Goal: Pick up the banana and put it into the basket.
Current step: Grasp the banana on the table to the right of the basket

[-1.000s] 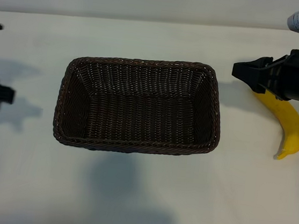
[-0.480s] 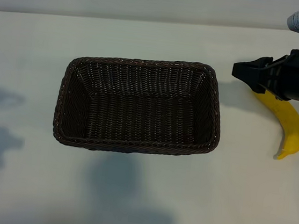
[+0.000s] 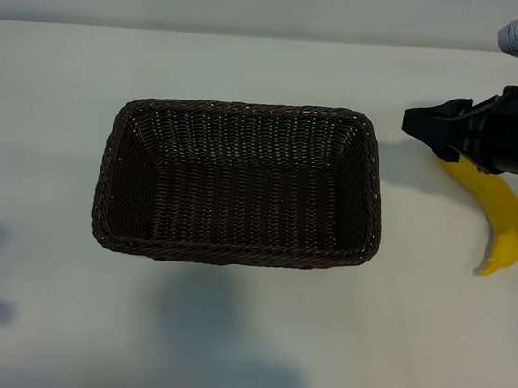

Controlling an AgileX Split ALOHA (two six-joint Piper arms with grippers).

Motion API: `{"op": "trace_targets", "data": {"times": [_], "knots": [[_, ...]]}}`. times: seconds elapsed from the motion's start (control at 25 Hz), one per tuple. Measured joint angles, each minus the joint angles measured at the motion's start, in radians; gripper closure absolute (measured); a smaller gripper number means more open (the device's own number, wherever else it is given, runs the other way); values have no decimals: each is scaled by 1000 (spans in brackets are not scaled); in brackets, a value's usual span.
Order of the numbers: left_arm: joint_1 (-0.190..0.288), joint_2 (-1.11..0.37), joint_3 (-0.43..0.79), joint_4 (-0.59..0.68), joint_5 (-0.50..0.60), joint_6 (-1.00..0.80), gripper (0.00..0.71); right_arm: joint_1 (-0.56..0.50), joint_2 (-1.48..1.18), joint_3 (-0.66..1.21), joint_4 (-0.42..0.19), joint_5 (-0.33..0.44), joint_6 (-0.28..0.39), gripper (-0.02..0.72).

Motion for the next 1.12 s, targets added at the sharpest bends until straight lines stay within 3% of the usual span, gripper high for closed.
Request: {"op": "trace_targets", "data": {"times": [0.68, 1.12], "knots": [[0, -482, 9, -3, 3, 24, 170, 0, 0, 0, 0, 0, 3, 187], [0, -558, 10, -9, 4, 37, 171, 0, 0, 0, -3, 0, -2, 187]]}}
